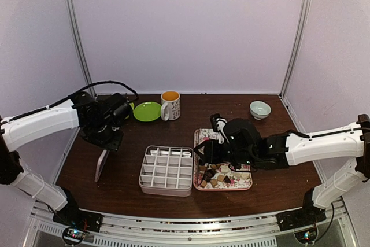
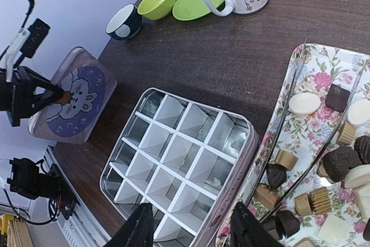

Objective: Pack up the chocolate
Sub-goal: Place the box lid at the center of the board.

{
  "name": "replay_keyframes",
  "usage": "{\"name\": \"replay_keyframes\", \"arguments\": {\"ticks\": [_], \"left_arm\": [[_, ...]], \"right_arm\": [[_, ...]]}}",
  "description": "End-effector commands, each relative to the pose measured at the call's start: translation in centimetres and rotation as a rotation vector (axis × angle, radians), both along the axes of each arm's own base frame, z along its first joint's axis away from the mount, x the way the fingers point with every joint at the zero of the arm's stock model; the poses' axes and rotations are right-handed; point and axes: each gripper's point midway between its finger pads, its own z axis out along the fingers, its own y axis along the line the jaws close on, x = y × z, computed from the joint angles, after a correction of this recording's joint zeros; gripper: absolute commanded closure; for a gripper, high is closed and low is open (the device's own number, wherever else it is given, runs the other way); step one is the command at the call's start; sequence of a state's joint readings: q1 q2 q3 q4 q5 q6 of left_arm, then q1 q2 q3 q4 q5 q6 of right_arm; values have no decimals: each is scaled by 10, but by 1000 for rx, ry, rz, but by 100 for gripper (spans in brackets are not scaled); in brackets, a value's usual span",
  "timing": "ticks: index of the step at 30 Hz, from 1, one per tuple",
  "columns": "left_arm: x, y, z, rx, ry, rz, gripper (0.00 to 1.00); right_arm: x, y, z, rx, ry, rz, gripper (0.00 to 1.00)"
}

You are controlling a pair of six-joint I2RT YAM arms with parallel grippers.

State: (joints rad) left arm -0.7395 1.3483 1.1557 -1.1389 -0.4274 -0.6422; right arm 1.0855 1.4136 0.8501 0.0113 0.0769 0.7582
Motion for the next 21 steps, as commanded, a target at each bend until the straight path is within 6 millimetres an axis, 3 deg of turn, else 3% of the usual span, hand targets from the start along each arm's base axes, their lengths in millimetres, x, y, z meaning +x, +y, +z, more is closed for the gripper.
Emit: {"name": "replay_keyframes", "arguments": {"ticks": [1,5,7,9,15,21], "left_arm": [[6,-14,-19,94,27,-5,96],[8,-52,-48,-55,79,-78,94],[11,-67,-54,-127,74,-102,83],[12,-75,-61,-155,81,-112,79],[9,-94,-82,-241,131,-122,81],[4,-99,-96,-302,138,-94,67]], "right_arm": [[7,-10,16,46,-33,-40,54],[8,-11,18,43,-35,-40,54],[8,-11,17,31,-35,-36,53],[8,-12,18,29,-38,-37,53],[8,-15,16,26,-38,-41,53],[11,-24,16,18,-47,-60,53]]}}
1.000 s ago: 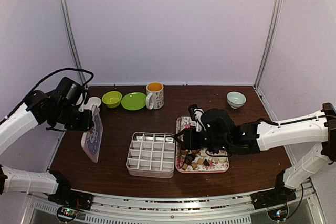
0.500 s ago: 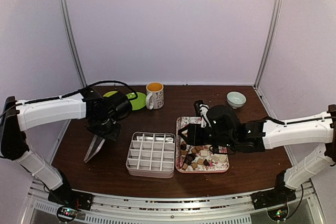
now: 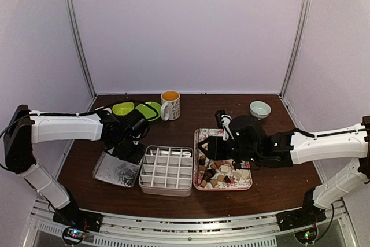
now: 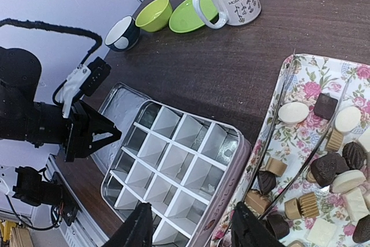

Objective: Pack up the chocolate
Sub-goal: Place the box lid at the center of the board.

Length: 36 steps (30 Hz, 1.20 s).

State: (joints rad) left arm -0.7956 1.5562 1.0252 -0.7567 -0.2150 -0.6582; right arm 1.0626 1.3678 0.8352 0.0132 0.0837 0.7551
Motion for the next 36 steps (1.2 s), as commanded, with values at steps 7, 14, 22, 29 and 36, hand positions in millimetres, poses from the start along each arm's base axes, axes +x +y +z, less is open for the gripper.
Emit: {"name": "replay_keyframes", "arguments": {"ticks": [7,14,22,29,36], "left_arm": [[-8,-16,-5,-144,19,30,69],[-16,-14,28,-281,-73,21,70],[-28,-45,61,-599,-166,-91,70],[-31,-51,77,-687,-233,-147,67],[-27,-34,92,-663,-352,-147,63]], "right_arm": [[5,-19,4,-18,-28,-36,52],[8,-29,-12,-82,13,-56,50],[21,-44,-28,-165,62,-152,49],[27,-39,-48,-232,136,-186,48],[37,-36,-73,-280,232,-293,54]]}}
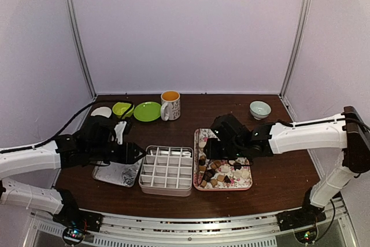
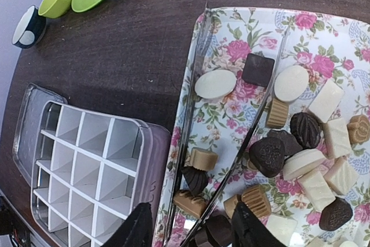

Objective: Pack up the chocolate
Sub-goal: Place the box lid at the center of the board, then pick up the clamp from the plate.

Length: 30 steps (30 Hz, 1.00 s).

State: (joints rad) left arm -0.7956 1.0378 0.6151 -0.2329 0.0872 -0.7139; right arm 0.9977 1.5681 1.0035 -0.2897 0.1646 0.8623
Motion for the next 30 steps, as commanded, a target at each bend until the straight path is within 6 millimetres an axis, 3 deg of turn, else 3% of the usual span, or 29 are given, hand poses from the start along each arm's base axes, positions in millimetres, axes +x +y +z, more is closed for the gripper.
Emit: {"name": "replay_keyframes", "arguments": {"ticks": [1,12,30], "left_arm": [[8,9,22,-12,-132,24,62],[10,32,49,28,-270,71,58],[8,45,53,46,-308,97,56]], "right_arm": [[6,-10,-15,-35,46,-118,54],[15,0,-34,-62,97,-191,61],[24,3,-57,-65,137,-291,69]]}}
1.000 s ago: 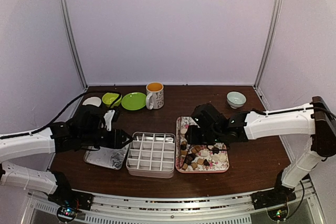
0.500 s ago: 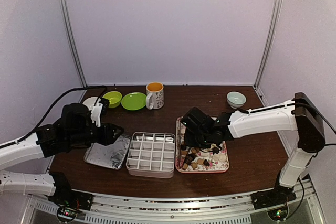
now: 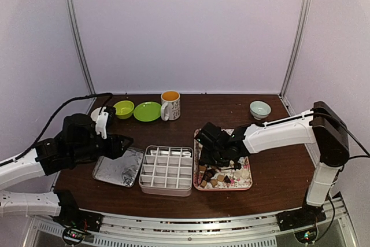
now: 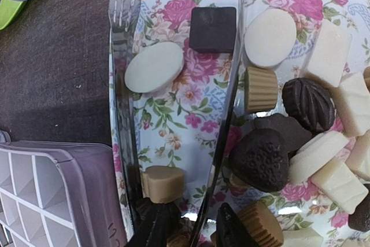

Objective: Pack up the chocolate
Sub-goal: Pick up the clamp from the plate.

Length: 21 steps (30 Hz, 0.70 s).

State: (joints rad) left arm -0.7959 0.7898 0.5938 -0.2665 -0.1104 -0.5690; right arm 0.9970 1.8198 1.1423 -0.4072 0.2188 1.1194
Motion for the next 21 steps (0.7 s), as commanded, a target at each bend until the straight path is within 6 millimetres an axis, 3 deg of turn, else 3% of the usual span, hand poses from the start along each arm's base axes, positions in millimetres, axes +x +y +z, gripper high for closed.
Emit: {"name": "replay_keyframes", "arguments": {"ticks": [1,10,21], "left_arm": [[0,5,-5,20,-10,12,56],[-1,11,1,9,-37,26,51],[-1,13,-1,28,-33,32,50]], "right_arm": [[13,1,6,4,-30,-66,69],[26,0,1,-18,-52,-120,76],[23,-8,-11,-76,-25,-134,83]]}}
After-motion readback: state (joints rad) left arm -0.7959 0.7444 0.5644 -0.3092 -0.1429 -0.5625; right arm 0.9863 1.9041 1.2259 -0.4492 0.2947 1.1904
